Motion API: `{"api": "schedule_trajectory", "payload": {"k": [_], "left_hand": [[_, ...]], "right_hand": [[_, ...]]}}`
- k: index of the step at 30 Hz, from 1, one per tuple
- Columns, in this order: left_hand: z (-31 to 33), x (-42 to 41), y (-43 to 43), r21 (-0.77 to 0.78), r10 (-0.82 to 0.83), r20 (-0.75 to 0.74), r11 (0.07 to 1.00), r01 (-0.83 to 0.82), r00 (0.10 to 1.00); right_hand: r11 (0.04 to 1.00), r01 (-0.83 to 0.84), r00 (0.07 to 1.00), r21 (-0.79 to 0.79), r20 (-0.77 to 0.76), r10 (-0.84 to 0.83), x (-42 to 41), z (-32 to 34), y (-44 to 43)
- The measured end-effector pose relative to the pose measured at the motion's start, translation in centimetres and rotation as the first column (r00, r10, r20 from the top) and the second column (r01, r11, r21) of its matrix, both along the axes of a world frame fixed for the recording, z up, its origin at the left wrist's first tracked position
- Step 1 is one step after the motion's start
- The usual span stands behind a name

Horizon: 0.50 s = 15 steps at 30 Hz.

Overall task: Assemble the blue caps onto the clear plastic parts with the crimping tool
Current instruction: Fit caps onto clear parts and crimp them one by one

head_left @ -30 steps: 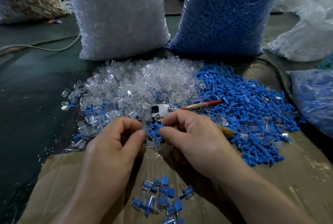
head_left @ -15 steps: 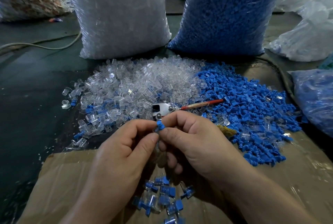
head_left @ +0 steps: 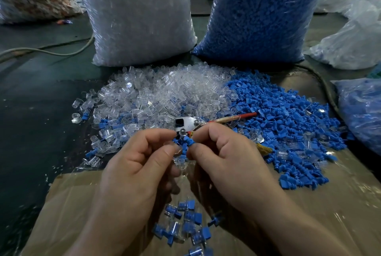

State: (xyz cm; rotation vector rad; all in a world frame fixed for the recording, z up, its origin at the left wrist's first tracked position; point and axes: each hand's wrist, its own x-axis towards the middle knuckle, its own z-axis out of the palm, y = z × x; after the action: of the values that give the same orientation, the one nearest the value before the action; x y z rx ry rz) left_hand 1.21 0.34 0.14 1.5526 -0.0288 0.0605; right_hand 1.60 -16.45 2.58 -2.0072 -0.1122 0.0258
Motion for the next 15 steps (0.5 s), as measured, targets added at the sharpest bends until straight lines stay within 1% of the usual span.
{"api": "schedule_trajectory", "payload": {"k": [2, 4, 6, 8, 10, 12, 15], "left_hand": [[0.32, 0.04, 0.03, -0.144, -0.020, -0.083, 0.990, 0.008, 0.996], [0.54, 0.20, 0.14, -0.205, -0.033, -0.122, 0.979, 0.007, 0.992], [0.68, 0.22, 0.08, -0.167, -0.033, -0.112, 0.986, 0.014, 0.993], [0.82, 0.09, -0.04, -0.053, -0.021, -0.057, 0.998, 0.018, 0.998], [0.90, 0.04, 0.00, -0.003, -0.021, -0.005, 1.000, 0.021, 1.000], [0.90, 0.06, 0.13, 0.012, -0.030, 0.009, 0.999, 0.030, 1.000], [0.57, 0.18, 0.37, 0.083, -0.054, 0.035, 0.995, 0.051, 0.998]], "right_hand": [[0.996, 0.004, 0.998, -0.086, 0.069, 0.002, -0.10, -0.04, 0.05], [0.994, -0.011, 0.992, -0.109, 0.127, 0.025, -0.29, 0.01, 0.17], [0.986, -0.006, 0.979, -0.165, 0.199, 0.040, -0.47, 0.03, 0.38], [0.976, 0.009, 0.966, -0.218, 0.255, 0.048, -0.58, -0.01, 0.55], [0.969, 0.011, 0.959, -0.245, 0.277, 0.059, -0.63, -0.06, 0.65], [0.966, 0.005, 0.956, -0.258, 0.284, 0.071, -0.65, -0.08, 0.64], [0.959, 0.018, 0.950, -0.282, 0.305, 0.072, -0.69, -0.02, 0.50]]}}
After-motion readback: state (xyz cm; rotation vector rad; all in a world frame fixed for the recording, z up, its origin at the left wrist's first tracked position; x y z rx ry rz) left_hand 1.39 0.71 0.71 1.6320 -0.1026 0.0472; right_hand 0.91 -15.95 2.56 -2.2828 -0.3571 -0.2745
